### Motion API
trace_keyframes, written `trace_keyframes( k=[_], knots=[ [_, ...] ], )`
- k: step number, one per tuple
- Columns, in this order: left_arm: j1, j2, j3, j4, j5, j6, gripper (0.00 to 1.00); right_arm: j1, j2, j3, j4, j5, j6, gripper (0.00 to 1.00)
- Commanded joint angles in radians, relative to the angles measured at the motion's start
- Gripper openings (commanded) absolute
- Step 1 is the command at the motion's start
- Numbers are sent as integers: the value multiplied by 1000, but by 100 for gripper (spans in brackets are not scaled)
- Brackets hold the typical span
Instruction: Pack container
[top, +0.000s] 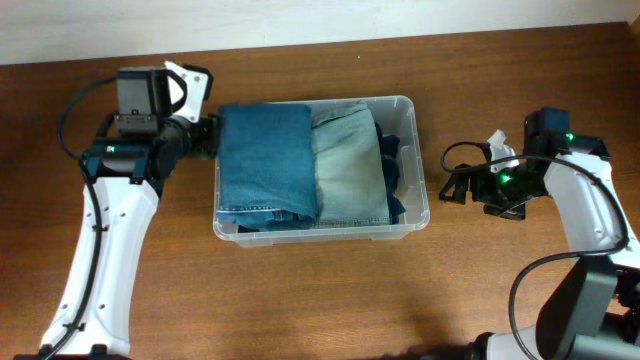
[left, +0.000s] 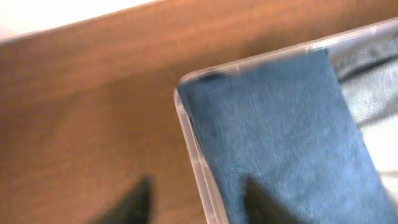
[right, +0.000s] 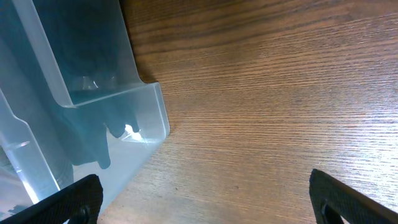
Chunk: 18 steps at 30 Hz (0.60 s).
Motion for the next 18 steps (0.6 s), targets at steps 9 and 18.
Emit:
trace_keyframes(
  k=[9,18],
  knots=[
    [-109,125,4,-38,27,-9,14,-2,-6,-3,3,13,-10,98],
    [-136,414,4,-59,27,-27,14,-2,-6,-3,-2,14,-10,98]
  ],
)
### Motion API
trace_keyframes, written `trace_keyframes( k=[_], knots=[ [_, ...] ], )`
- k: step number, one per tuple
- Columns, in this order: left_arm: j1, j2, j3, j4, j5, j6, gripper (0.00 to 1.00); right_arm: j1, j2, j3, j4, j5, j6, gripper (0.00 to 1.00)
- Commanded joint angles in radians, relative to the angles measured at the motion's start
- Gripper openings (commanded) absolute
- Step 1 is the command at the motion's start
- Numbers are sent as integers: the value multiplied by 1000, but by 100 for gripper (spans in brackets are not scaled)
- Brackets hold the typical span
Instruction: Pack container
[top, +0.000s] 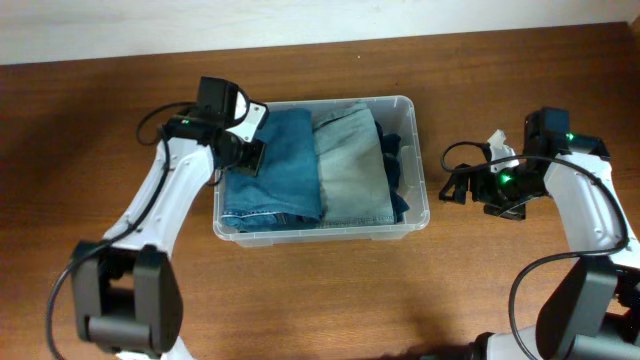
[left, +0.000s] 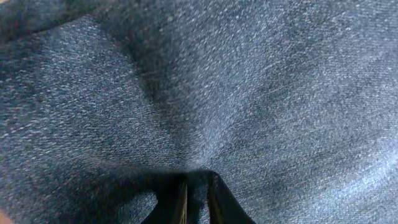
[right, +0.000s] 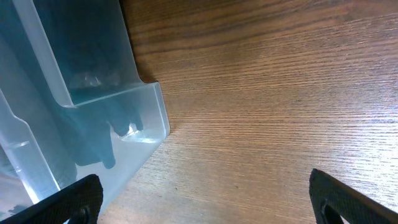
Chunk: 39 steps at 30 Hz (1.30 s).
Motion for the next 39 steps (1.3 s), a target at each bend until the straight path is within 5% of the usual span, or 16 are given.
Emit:
trace_keyframes(
  k=[1,7,9,13,20,33,39],
  knots=[
    [-3,92,-17,-23,-1,-17,14,-2,-6,-3,-1,13,-10,98],
    [1,-66,56,-40,-47,-9,18,-2,-6,-3,-2,13,-10,98],
    [5,-132,77,-31,-84,-9,41,-2,-6,-3,-2,13,-10,98],
    [8,-248,86,64,-108,-9,63,-2,-6,-3,-1,13,-10,99],
    [8,-200,79,90,-106,-10,63,-2,-6,-3,-1,13,-10,99],
    [-5,189,79,59,-17,-10,63,-2,-6,-3,-2,13,-10,98],
    [-5,119,113,6,-18,-9,63,-2,-6,-3,-2,13,-10,98]
  ],
)
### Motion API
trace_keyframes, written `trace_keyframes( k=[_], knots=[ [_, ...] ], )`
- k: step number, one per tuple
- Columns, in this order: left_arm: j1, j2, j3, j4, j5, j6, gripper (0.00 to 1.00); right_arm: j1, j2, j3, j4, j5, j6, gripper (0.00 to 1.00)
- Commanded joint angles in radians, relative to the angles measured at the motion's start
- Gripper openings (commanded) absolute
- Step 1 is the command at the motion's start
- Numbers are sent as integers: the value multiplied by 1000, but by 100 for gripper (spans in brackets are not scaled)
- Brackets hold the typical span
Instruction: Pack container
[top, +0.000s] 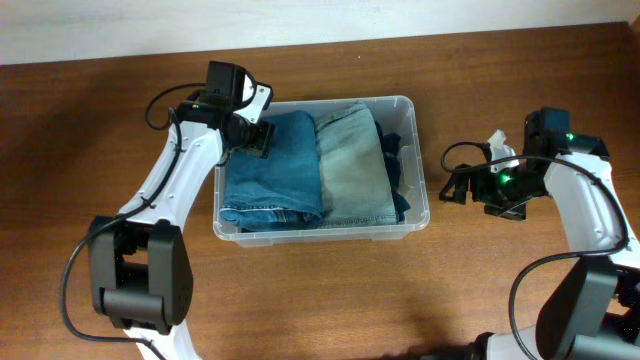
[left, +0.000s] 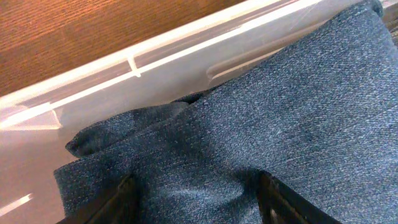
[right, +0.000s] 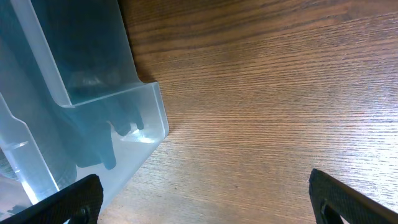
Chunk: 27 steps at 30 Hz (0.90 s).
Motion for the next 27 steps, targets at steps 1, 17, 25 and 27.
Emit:
trace_keyframes(
  k=[1,17,25,27],
  knots=[
    [3,-26,-3,-58,17,-2,63,-2,-6,-3,-2,10,-10,98],
    [223,-440,23,-128,-139,-182,99,236,-40,340,-30,294,-10,98],
    [343,-392,21,-169,-136,-194,99,380,-40,357,222,360,-14,98],
    [351,-392,21,-179,-136,-182,99,381,-40,360,225,353,-36,98]
  ],
)
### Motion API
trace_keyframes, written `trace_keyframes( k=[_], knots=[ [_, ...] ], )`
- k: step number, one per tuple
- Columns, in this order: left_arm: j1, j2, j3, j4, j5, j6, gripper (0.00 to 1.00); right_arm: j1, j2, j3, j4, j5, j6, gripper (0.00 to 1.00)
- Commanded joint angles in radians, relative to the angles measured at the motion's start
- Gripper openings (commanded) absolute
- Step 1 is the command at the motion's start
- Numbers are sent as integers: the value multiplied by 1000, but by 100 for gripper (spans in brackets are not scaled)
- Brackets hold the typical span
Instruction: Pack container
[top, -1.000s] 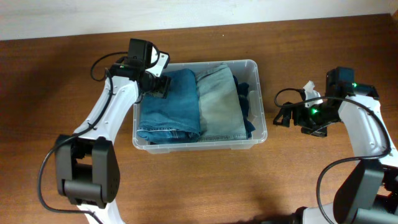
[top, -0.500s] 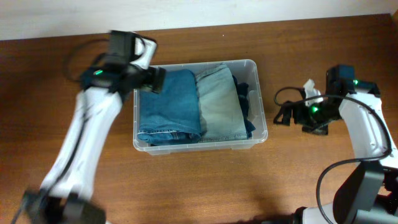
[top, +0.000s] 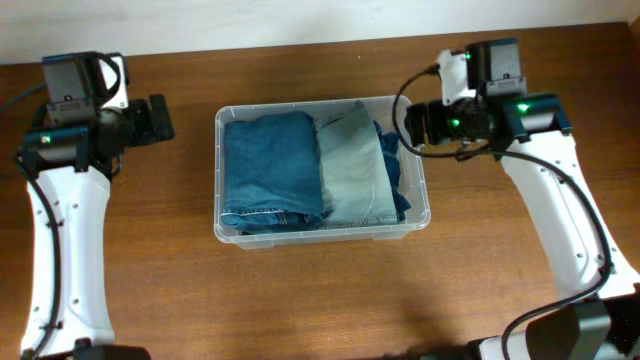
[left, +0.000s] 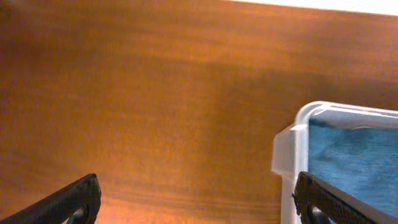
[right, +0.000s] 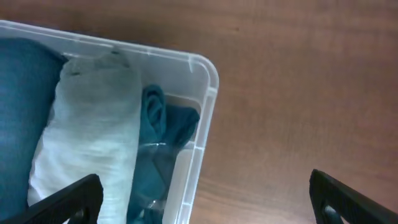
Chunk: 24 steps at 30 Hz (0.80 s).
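A clear plastic container (top: 421, 170) stands mid-table. Inside lie folded blue jeans (top: 270, 165) on the left, pale washed jeans (top: 350, 165) in the middle and a dark teal garment (top: 393, 160) along the right wall. My left gripper (top: 160, 118) hovers over bare table left of the box, open and empty; its view shows the container corner (left: 292, 134) and blue jeans (left: 351, 158). My right gripper (top: 414, 122) hangs open over the far right corner, above the container rim (right: 205, 112), pale jeans (right: 93, 124) and teal garment (right: 165, 124).
Brown wooden table (top: 320, 300) all round the container, with a pale wall along its far edge. Both white arms reach in from the sides, the left arm (top: 60, 230) and the right arm (top: 560, 220).
My left gripper has left the container's far left corner and now hangs over the table left of it. My right gripper has come from the table at the right to the far right corner.
First the blue jeans lay over the container's left rim with my left gripper beside it. Then the left gripper was shut and pressed into the denim, then open at the far left corner. Now the jeans sit inside the rim and both grippers hover empty.
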Motion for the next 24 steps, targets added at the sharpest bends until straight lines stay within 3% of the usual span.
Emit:
trace_keyframes(
  k=[1,6,10,14,19,24],
  knots=[
    [14,-6,-5,-26,-3,-9,99,8,-21,18,-4,39,-23,98],
    [16,-60,-5,-134,-3,13,99,4,-90,18,-101,43,-20,98],
    [15,-211,-60,-136,-2,12,99,5,-239,-45,-113,46,3,98],
    [15,-431,-223,-56,-2,13,99,5,-441,-240,-22,114,65,98],
    [15,-846,-591,147,13,-11,99,6,-830,-599,115,149,63,98],
    [15,-1077,-725,152,21,-10,99,5,-1080,-716,133,171,63,98]
  ],
)
